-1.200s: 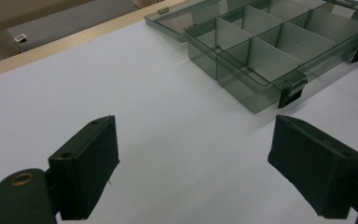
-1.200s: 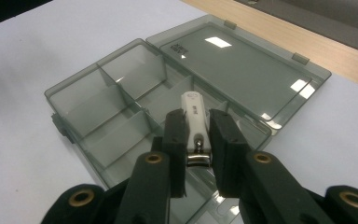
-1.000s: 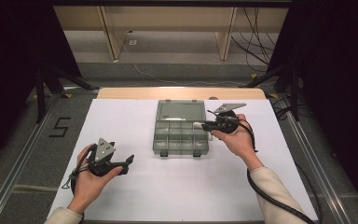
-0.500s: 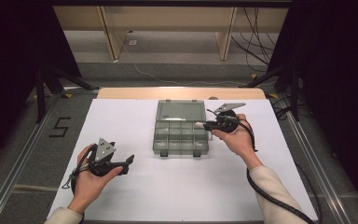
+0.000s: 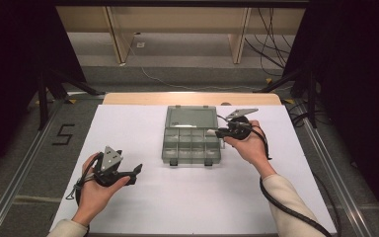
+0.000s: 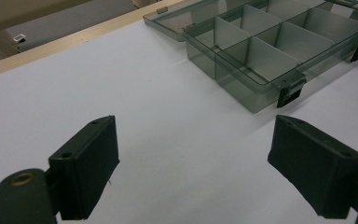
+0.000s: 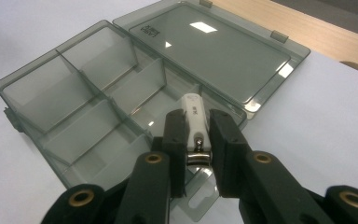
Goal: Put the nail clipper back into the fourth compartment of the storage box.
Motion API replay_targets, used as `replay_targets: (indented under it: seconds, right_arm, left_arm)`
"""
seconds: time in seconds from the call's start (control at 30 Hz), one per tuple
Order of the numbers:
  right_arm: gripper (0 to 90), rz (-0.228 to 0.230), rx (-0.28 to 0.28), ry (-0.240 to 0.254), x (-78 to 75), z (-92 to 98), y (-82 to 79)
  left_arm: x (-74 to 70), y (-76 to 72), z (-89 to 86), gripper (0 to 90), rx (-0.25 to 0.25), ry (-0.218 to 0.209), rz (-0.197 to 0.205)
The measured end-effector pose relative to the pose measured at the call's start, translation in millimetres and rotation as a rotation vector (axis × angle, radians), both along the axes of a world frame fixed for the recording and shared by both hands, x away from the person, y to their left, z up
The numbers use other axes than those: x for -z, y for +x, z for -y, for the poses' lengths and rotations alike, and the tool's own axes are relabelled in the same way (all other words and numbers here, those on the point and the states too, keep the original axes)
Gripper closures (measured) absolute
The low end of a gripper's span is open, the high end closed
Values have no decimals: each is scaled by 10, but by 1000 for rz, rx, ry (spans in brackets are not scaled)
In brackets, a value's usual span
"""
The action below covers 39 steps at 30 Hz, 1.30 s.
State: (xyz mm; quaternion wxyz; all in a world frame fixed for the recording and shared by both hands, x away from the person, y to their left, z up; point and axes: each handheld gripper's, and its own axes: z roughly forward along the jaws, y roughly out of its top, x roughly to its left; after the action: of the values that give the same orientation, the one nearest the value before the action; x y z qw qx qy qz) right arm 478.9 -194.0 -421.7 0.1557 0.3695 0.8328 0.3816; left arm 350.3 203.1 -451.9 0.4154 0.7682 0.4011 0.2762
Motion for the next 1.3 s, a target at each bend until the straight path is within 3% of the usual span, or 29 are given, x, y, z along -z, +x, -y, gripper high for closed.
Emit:
replay_targets:
  seconds: [0.03,0.07,0.23,0.27,0.37,0.47,0.5,0.63,0.87,1.0,1.17,1.23,1.3]
  right_arm:
    - [780,-21,11,8,-7,-14,-9]
    - [780,9,8,3,16,-19,4]
    - [780,-18,7,-9,4,-36,5]
    - [779,9,4,-13,24,-43,17]
    - [779,-33,6,-27,-2,-50,13]
    - [779,11,7,-30,39,-65,39]
    - [779,-15,23,-19,30,-75,29]
    - [779,1,14,-34,45,-80,46]
    - [779,-33,24,-41,37,-105,48]
    - [779,-6,15,-50,76,-116,72]
    - [779,-40,18,-58,66,-133,74]
    - [779,-12,16,-62,97,-143,89]
    - [779,-38,13,-69,94,-142,92]
  left_arm:
    - [0,1,-1,146,1,1,0]
    - [1,1,0,146,1,1,0]
    - [1,0,2,146,-1,2,-2]
    - [3,-1,4,146,-2,0,-3]
    - [5,-1,5,147,-3,1,-5]
    - [5,-1,7,147,-3,0,-4]
    - [6,-1,8,146,-3,-1,-4]
    - [4,-1,7,147,-3,1,-4]
    - [4,-1,5,147,-2,1,-3]
    - [6,1,5,147,-1,-1,-3]
    - [6,-1,5,147,-2,-4,-3]
    - [5,-1,3,147,-1,-1,-3]
    - [4,-1,3,147,-1,-1,-3]
